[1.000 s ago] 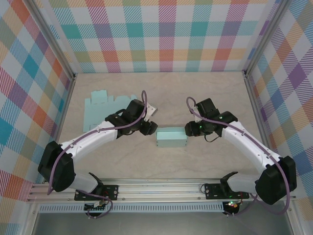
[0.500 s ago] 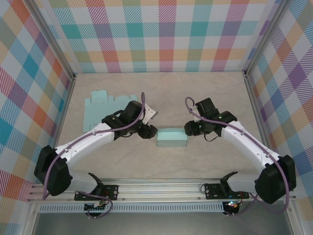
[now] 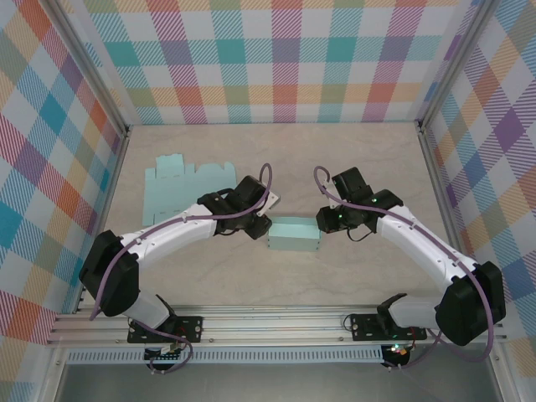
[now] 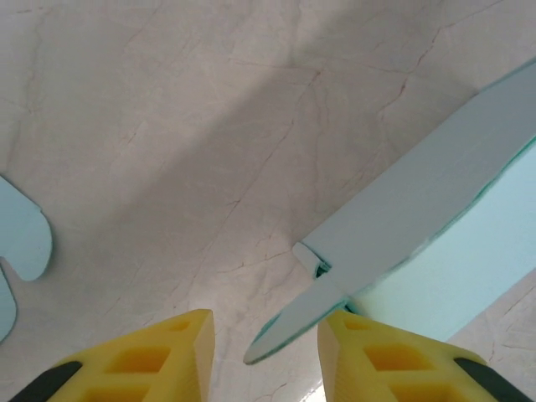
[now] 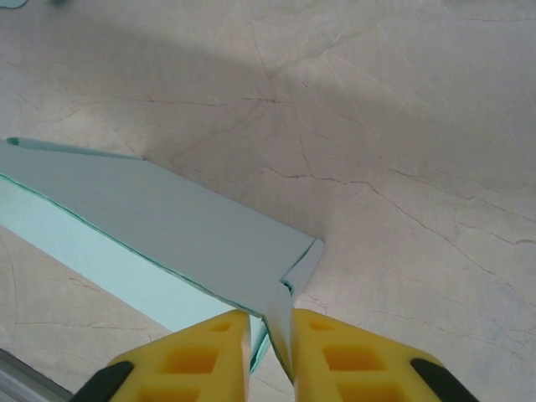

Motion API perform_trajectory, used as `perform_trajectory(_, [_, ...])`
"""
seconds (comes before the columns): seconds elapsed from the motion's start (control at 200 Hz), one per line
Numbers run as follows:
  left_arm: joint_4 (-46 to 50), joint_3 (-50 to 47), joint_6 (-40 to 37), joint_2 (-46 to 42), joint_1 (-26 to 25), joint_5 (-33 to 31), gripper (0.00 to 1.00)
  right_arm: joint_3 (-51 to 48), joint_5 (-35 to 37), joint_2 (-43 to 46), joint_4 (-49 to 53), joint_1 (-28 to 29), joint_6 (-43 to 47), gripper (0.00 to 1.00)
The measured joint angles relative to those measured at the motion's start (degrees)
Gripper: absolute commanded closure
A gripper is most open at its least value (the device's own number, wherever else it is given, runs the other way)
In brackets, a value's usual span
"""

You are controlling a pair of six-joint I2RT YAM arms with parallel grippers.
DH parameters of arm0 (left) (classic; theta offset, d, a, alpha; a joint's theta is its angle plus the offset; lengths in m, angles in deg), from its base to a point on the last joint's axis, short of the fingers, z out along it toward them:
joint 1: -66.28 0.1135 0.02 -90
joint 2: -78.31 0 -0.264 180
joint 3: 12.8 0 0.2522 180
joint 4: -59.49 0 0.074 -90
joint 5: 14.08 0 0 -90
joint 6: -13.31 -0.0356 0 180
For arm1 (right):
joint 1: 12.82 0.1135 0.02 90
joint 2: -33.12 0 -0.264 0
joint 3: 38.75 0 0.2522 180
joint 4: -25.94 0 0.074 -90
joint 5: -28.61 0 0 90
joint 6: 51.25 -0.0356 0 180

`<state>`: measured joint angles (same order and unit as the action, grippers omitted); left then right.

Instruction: Fold the paper box

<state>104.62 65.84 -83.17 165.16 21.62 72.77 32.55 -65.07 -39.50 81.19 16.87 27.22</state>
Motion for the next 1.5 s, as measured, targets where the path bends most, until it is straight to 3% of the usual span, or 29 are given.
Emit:
perform_trajectory(0.385, [0.5,1.7,3.0,0.2,-1.3,-0.6,0.8,0.0,0.9,0.0,-0.2,0.9,-0.6,0.94])
perform_trajectory(0.635, [0.2,2.6,9.1,0.8,-2.1,-0.9,1.0,0.0,3.1,0.2,-0.3,2.9,-3.3,0.97])
perform_trajectory(1.025, [-4.9,-1.1,21.1,-0.9,-2.7,-1.5,1.0,-1.8,6.3,1.9,-2.6,5.0,-12.1,0.96])
perform_trajectory(1.5, [-10.8,-4.1,25.2,-1.2,-4.1,-5.4,1.0,-7.0,7.7,5.3,-9.9,4.9,-19.8,0.98])
